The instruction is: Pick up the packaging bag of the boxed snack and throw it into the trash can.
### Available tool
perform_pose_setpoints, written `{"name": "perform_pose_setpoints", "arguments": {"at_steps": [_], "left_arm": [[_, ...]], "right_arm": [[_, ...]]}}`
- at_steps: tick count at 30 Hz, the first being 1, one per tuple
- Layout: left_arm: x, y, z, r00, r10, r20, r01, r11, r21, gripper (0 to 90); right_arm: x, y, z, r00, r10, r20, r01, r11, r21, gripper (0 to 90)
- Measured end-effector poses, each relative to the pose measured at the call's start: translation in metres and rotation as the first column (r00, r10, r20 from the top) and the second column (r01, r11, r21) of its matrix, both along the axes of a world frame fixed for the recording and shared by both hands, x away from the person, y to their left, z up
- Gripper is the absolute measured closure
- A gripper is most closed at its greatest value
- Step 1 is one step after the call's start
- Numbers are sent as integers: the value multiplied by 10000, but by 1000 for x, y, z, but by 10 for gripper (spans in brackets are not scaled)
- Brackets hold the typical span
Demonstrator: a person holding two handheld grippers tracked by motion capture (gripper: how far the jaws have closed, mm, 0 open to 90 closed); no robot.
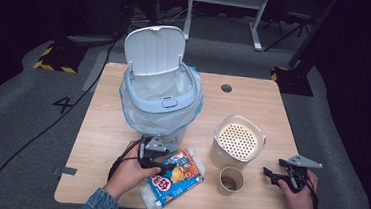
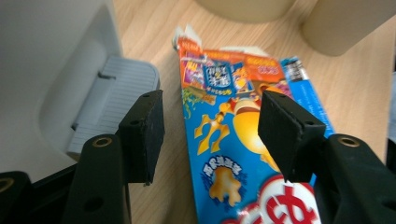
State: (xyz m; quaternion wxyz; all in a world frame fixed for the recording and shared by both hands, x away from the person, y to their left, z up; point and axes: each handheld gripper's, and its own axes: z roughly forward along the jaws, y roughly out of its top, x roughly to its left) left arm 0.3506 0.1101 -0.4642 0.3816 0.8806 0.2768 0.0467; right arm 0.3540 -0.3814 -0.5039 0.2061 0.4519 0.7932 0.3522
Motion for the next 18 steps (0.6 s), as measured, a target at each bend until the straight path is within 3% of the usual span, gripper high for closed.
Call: {"name": "perform_pose_setpoints", "arguments": {"at_steps": [7, 11, 13, 16, 18], "left_arm": [[7, -8, -9, 9966, 242, -783, -206, 9987, 476, 434], [7, -9, -10, 9957, 362, -853, -315, 9979, 562, 456], [8, -8, -11, 9925, 323, -1177, -252, 9978, 616, 547], [9, -9, -12, 9892, 276, -1436, -178, 9974, 691, 614], [9, -9, -9, 9907, 224, -1344, -116, 9966, 812, 682]], "right_arm": [[0, 0, 0, 10000, 4, 1, -4, 10000, -2, 211], [0, 0, 0, 10000, 9, 5, -9, 10000, 1, 211], [0, 0, 0, 10000, -2, -3, 2, 10000, 4, 211], [0, 0, 0, 10000, 2, -1, -2, 10000, -3, 211], [0, 0, 0, 10000, -2, -2, 2, 10000, 3, 211]]}}
